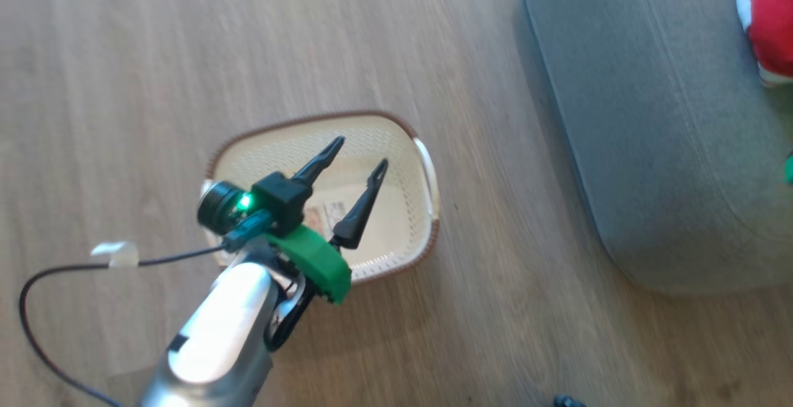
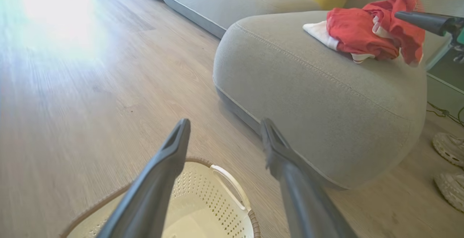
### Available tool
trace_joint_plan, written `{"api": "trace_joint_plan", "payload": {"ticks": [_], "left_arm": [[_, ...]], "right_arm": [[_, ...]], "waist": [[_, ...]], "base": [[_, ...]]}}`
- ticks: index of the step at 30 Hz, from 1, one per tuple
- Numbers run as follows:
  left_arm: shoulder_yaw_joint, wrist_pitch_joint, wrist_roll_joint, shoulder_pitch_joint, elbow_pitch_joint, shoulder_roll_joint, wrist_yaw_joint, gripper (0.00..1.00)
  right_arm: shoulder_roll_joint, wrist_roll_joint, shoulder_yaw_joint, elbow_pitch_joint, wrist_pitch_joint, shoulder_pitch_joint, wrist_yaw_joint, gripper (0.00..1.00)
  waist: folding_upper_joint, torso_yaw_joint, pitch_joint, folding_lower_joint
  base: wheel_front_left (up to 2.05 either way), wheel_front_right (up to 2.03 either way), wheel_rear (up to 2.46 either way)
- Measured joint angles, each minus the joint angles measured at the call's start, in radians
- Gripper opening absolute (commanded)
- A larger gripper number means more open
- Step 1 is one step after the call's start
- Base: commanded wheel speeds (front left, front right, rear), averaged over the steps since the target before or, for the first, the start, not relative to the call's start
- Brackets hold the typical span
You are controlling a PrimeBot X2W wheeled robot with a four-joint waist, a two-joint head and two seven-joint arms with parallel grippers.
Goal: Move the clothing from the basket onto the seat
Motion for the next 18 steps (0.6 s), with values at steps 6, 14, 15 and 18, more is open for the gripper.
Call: {"api": "trace_joint_plan", "payload": {"ticks": [6,14,15,18], "left_arm": [[0.110,0.000,0.017,0.075,0.002,-0.019,0.000,1.00],[0.241,0.000,0.042,0.161,0.010,-0.039,0.003,1.00],[0.258,0.000,0.049,0.171,0.012,-0.041,0.007,1.00],[0.312,0.000,0.065,0.196,0.012,-0.050,0.014,1.00]], "right_arm": [[0.076,-0.026,0.012,-0.184,0.000,0.142,0.000,1.00],[0.130,-0.067,0.012,-0.358,0.000,0.257,0.000,1.00],[0.136,-0.073,0.015,-0.372,0.000,0.271,0.000,1.00],[0.156,-0.075,0.023,-0.402,0.000,0.304,0.000,1.00]], "waist": [[0.0000,0.058,-0.081,0.0000],[0.0000,0.125,-0.167,0.0000],[0.0000,0.134,-0.177,0.0000],[0.0000,0.161,-0.205,0.0000]], "base": [[0.00,0.00,0.00],[0.00,0.00,0.00],[0.00,0.00,0.00],[0.00,0.00,0.00]]}}
